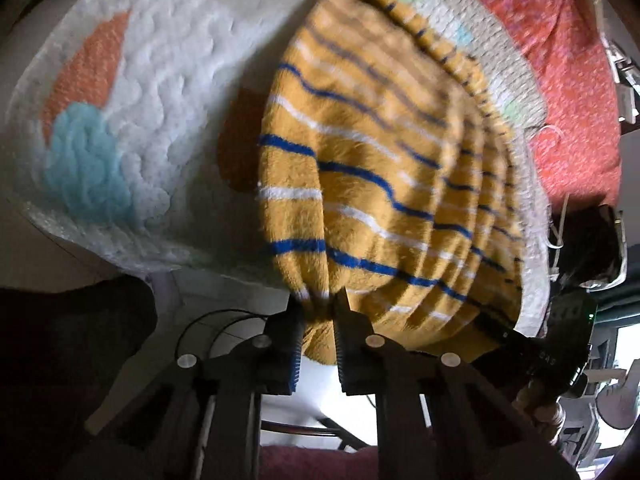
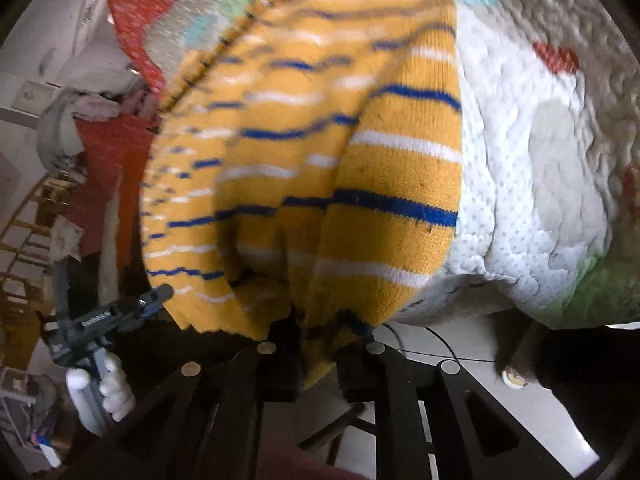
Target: Fold small clothes
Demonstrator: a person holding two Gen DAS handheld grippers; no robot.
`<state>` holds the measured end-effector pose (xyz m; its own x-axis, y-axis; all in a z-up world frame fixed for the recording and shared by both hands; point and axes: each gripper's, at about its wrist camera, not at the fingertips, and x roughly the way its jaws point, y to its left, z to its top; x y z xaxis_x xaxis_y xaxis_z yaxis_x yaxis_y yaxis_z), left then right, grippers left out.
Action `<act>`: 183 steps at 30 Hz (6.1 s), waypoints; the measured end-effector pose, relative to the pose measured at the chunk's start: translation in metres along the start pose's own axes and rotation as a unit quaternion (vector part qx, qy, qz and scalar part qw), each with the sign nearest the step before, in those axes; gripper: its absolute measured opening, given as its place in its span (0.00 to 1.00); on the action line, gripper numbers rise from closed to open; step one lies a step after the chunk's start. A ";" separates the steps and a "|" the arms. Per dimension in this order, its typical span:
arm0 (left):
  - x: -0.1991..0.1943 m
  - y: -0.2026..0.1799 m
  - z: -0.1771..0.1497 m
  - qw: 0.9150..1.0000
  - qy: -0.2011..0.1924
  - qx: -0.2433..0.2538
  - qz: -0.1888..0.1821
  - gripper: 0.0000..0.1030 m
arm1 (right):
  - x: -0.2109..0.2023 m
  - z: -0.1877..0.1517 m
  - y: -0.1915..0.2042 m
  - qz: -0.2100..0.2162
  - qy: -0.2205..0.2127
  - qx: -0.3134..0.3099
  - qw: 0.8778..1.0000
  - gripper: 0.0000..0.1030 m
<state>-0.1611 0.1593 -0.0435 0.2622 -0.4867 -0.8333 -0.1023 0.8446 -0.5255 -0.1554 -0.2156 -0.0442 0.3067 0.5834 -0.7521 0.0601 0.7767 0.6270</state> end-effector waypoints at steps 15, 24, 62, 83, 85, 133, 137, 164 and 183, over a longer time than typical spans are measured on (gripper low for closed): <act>-0.080 -0.052 0.079 0.990 -0.089 -0.040 -0.105 0.12 | -0.088 0.069 0.046 0.131 -0.099 0.012 0.986 0.13; -0.040 -0.105 0.208 0.989 -0.116 -0.033 -0.092 0.06 | -0.065 0.188 0.064 0.116 -0.126 0.032 0.985 0.13; 0.092 -0.150 0.312 0.973 -0.083 0.134 0.170 0.25 | 0.033 0.345 0.029 -0.223 -0.097 -0.104 0.964 0.33; -0.003 -0.073 0.254 0.989 -0.114 0.002 0.093 0.32 | -0.084 0.251 -0.083 -0.149 -0.150 0.076 0.975 0.65; -0.005 -0.070 0.229 0.990 -0.107 0.002 0.087 0.32 | -0.085 0.233 -0.095 -0.128 -0.151 0.103 0.975 0.66; 0.039 -0.039 0.199 0.981 -0.183 -0.066 -0.016 0.65 | 0.146 0.317 0.225 -0.033 0.089 -0.145 0.985 0.61; 0.040 -0.045 0.200 0.981 -0.184 -0.054 -0.003 0.65 | 0.203 0.330 0.251 -0.101 0.140 -0.176 0.969 0.61; 0.049 -0.059 0.222 0.987 -0.150 -0.058 0.023 0.65 | 0.286 0.306 0.299 -0.262 0.228 -0.300 0.888 0.70; 0.046 -0.091 0.215 0.986 -0.149 -0.029 -0.063 0.15 | 0.228 0.287 0.301 -0.225 0.154 -0.338 0.901 0.15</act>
<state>0.0666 0.1080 0.0030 0.5456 -0.4922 -0.6783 -0.1033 0.7636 -0.6373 0.2052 0.0831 0.0313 0.1105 0.1311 -0.9852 -0.5113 0.8575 0.0568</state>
